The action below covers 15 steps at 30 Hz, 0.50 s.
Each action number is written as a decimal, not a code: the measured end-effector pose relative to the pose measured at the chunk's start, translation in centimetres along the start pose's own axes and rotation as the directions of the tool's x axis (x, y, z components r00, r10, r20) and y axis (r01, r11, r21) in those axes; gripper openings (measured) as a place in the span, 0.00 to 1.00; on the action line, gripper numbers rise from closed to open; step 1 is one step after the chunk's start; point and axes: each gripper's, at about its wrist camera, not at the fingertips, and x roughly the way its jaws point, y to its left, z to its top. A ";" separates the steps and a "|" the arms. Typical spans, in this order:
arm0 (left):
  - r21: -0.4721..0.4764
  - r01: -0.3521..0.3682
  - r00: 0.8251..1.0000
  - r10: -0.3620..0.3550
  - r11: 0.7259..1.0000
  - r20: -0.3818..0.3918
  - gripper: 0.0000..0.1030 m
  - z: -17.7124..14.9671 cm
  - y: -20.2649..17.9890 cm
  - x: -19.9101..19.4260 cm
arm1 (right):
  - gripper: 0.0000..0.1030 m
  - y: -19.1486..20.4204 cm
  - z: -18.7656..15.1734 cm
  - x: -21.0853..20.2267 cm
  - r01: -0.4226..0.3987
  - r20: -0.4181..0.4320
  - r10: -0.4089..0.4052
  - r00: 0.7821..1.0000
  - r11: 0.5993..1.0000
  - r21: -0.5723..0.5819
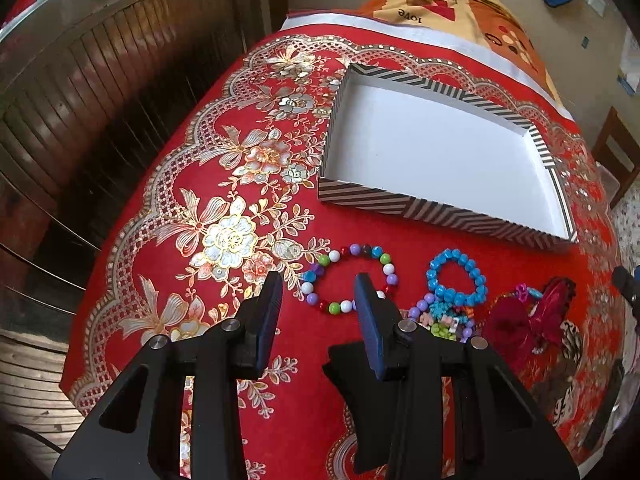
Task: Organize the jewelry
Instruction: 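Move both tools toward the jewelry beside the white tray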
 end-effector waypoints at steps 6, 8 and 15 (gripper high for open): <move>0.017 0.009 1.000 -0.009 1.000 0.011 0.35 -0.1 0.2 -0.6 | 0.95 4.0 -1.2 -1.2 -0.030 0.000 0.030 1.000 1.000 -0.006; 0.018 0.012 1.000 -0.012 1.000 0.010 0.35 -0.2 0.2 -0.7 | 0.95 4.7 -1.3 -1.4 -0.048 0.003 0.048 0.999 0.999 0.001; 0.018 0.018 1.000 -0.018 1.000 0.019 0.35 -0.3 0.2 -1.1 | 0.95 6.4 -1.7 -1.5 -0.069 -0.009 0.069 0.998 0.998 -0.010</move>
